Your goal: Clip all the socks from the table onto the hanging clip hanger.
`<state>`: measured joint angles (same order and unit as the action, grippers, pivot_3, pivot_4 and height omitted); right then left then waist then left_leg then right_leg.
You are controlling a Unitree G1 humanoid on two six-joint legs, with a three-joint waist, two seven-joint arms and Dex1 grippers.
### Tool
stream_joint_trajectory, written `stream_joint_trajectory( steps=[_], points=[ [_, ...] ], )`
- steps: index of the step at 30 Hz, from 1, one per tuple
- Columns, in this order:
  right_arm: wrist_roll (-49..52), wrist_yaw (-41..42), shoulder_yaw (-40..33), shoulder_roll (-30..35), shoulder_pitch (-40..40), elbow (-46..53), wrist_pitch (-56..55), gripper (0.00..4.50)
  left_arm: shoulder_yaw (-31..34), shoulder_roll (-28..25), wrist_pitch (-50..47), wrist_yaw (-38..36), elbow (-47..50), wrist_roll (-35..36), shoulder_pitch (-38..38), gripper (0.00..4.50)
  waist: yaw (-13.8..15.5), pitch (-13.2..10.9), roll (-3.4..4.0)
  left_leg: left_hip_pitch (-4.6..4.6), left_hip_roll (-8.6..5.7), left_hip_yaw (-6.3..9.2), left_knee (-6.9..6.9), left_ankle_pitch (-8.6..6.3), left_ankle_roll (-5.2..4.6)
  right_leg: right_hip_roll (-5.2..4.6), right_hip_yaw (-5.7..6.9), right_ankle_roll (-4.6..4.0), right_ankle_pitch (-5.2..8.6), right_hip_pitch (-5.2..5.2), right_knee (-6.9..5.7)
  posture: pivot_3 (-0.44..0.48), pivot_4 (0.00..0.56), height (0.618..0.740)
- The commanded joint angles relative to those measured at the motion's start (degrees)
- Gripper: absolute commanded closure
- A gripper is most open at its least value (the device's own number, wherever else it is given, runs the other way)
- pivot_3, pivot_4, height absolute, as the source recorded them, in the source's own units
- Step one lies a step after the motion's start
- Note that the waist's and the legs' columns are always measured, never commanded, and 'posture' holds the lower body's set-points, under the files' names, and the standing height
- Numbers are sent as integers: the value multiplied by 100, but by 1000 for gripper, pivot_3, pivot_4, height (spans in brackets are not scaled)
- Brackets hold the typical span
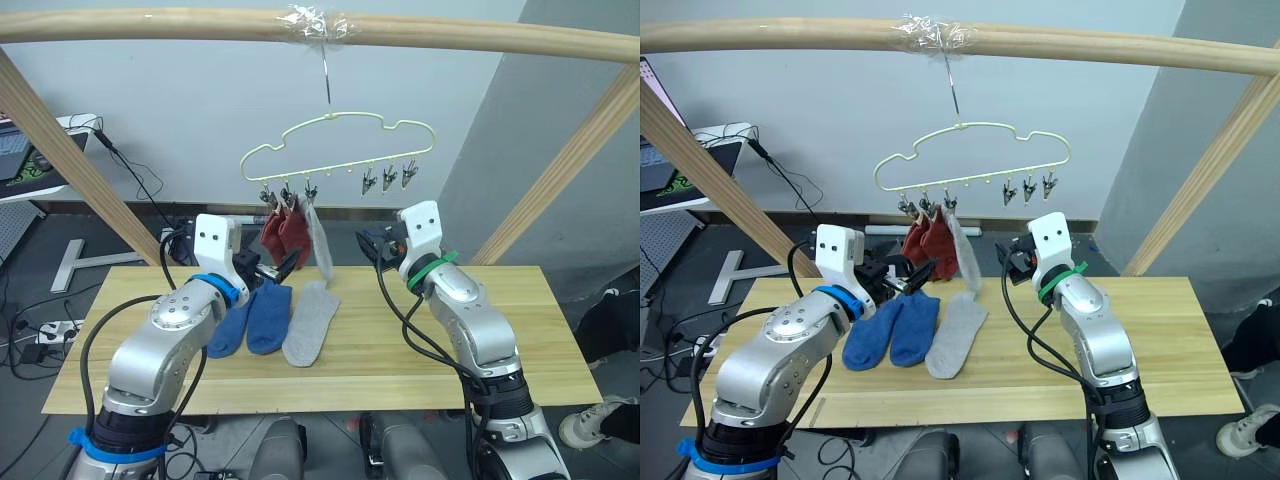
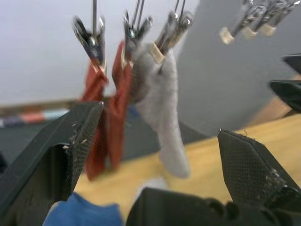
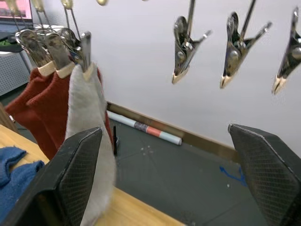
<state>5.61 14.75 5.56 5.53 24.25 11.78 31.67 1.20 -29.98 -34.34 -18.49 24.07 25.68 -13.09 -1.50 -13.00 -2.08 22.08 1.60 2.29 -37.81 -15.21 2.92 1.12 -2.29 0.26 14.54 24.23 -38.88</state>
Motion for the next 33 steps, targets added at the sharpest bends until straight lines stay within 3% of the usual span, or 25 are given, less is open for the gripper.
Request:
stream_joint_trajectory(
  steps=[1,4,7,14,19,33],
  points=[
    [177,29,-104,-47,70,361,-119,31,280,-198,461,-992,61,364,-10,0,-4,0,1,1,1,-4,0,0,0,1,2,0,0,1,0,52,178,740],
    [259,-3,-160,-101,103,379,-115,31,409,-157,531,-1270,186,590,-25,0,-5,0,0,3,0,-12,0,0,-1,2,2,0,1,1,1,52,175,740],
    [204,-84,-146,-109,160,358,-146,768,376,-208,739,-1489,180,464,17,0,-5,0,0,7,-2,-13,-2,-1,-1,0,-1,0,1,1,3,52,174,740],
    [220,-238,-130,-227,269,294,-178,768,413,-81,854,-1501,99,403,-203,0,-5,0,0,7,0,-12,-2,0,-1,2,5,0,1,2,1,56,171,740],
    [194,-377,-101,-398,433,143,-227,1952,419,-51,931,-1519,127,415,-212,0,-5,0,0,7,0,-11,-1,-1,-1,2,1,0,1,2,2,63,169,740],
    [-34,-788,-254,-630,1089,-975,-655,1952,495,11,914,-1478,166,526,-197,0,1,0,0,8,0,-12,-2,-1,-1,2,5,-1,0,3,1,81,182,740]
  ],
)
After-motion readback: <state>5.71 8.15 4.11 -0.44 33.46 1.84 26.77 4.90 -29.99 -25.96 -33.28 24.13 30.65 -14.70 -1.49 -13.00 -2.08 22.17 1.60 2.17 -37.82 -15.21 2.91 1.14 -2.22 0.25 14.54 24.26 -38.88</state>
